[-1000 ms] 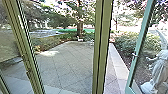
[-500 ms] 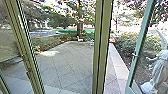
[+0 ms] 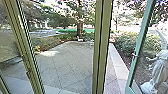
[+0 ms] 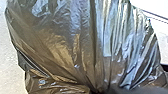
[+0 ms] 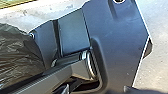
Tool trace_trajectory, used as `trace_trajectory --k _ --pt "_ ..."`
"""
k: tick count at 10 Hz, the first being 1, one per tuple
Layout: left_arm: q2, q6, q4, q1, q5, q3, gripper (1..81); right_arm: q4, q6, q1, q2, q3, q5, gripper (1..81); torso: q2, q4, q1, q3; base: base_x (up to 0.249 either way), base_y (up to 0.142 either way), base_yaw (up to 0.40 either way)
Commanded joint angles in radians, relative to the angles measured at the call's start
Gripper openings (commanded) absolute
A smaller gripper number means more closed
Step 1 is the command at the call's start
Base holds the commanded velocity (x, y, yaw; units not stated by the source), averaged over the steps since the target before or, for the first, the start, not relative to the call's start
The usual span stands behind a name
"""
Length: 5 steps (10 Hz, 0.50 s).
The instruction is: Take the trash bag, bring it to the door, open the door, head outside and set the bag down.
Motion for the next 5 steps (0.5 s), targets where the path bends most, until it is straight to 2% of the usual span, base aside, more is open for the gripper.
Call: trace_trajectory --k 1,5 --pt "0.002 0.000 0.008 -0.053 0.063 -0.001 1.0 -0.009 -0.005 0.049 0.006 0.008 -0.057 81.1 0.000 0.000 0.000 0.000 0.000 0.000 -0.146" --pt "0.002 0.000 0.008 -0.053 0.063 -0.001 1.0 -0.010 -0.005 0.049 0.009 0.011 -0.057 81.1 0.000 0.000 0.000 0.000 0.000 0.000 -0.155"
